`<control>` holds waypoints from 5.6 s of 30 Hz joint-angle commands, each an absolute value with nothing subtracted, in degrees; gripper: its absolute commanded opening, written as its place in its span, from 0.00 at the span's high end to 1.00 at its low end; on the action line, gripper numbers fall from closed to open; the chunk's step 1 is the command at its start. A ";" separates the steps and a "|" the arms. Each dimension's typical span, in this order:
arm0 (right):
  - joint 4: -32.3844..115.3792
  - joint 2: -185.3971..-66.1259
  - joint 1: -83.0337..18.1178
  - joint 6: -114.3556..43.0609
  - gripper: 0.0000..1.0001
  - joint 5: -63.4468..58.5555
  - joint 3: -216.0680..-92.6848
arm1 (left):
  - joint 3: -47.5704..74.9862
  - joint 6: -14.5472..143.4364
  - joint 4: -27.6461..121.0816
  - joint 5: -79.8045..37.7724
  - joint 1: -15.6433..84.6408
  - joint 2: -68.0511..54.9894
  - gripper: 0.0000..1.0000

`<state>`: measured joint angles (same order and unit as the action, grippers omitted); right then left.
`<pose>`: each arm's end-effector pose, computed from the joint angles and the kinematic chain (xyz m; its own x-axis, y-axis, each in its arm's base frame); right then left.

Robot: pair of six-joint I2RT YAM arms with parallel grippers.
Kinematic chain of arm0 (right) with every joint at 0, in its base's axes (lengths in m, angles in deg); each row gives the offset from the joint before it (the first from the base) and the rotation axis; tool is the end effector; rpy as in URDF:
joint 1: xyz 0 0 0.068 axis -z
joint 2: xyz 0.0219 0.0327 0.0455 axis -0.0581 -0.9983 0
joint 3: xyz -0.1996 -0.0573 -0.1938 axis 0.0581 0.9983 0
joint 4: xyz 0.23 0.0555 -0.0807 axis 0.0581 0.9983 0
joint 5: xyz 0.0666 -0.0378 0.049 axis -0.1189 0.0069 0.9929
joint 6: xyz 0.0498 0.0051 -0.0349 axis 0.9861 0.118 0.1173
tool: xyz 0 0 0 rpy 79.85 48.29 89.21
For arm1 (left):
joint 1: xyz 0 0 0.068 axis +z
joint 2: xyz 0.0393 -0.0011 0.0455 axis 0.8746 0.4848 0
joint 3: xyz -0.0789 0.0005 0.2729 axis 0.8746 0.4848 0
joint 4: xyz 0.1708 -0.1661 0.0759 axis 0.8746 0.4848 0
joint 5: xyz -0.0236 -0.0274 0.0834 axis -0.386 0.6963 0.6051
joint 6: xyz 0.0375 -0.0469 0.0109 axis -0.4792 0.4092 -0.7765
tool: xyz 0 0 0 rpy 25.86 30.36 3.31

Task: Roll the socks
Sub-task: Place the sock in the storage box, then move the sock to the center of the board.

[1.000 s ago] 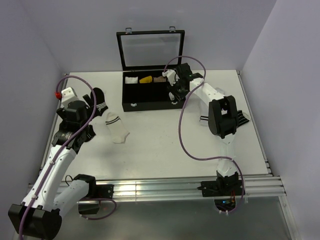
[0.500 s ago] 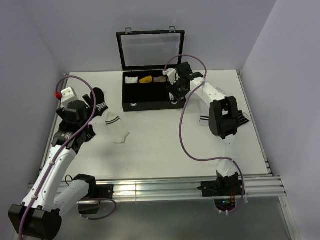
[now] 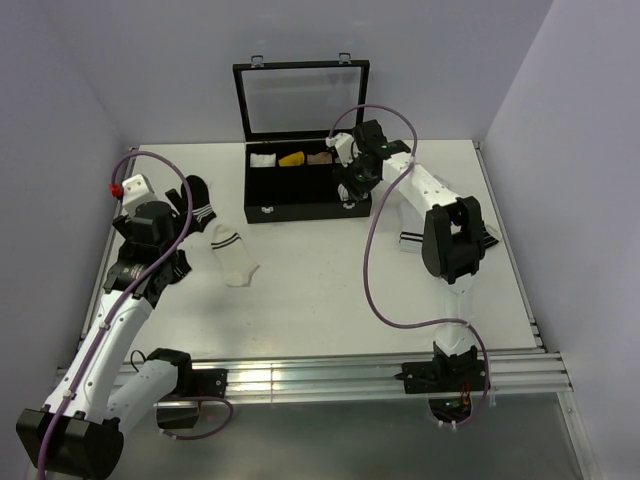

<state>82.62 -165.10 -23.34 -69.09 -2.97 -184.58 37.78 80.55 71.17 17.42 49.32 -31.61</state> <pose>0.4359 0.1648 0.2513 -0.5177 -0.6618 -0.5422 -0.7116 0.6850 -0.1566 0.1829 -0.0144 0.3294 -0.2341 -0.3618 -0.9024 -0.4306 0.8708 -0.2374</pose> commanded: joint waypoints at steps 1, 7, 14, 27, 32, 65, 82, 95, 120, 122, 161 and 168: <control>83.53 -161.14 -24.07 -68.30 0.42 -2.97 -185.09 | 37.89 80.11 69.65 16.69 49.57 -32.89 0.09; 83.88 -162.36 -24.25 -67.78 0.60 -4.19 -184.92 | 37.89 80.20 69.65 16.69 49.66 -32.98 0.09; 83.62 -164.82 -24.16 -67.51 0.85 -5.95 -183.51 | 37.98 80.11 69.56 16.51 49.57 -32.98 0.09; 84.59 -171.77 -22.05 -66.19 0.80 -6.57 -183.25 | 38.06 80.02 69.56 16.16 49.66 -32.89 0.09; 85.02 -168.71 -22.05 -65.76 0.62 -4.11 -185.61 | 37.98 80.02 69.65 16.25 49.66 -32.89 0.09; 73.50 -174.85 -22.23 -56.96 0.86 -4.64 -189.57 | 38.06 80.02 69.65 15.90 49.57 -33.07 0.09; 74.56 -160.61 -22.23 -55.21 0.75 -6.83 -184.39 | 38.15 80.11 69.48 15.63 49.66 -33.77 0.09; 76.06 -166.93 -21.53 -52.66 0.77 -8.51 -179.47 | 38.15 80.29 69.74 15.72 49.57 -34.21 0.09; 59.19 -133.03 -21.70 -47.30 0.62 -14.30 -166.47 | 37.71 81.17 70.35 14.05 49.75 -34.91 0.09; 57.44 -127.60 -21.70 -46.68 0.60 -15.88 -162.18 | 37.63 81.34 70.53 14.05 49.75 -35.62 0.08; 60.42 -130.10 -7.82 -17.59 0.19 -8.78 -134.55 | 40.44 81.34 73.43 18.18 46.23 -46.61 0.06; 61.73 -140.72 -7.20 -17.94 0.19 -7.72 -140.34 | 40.44 80.81 73.17 18.53 45.79 -45.46 0.06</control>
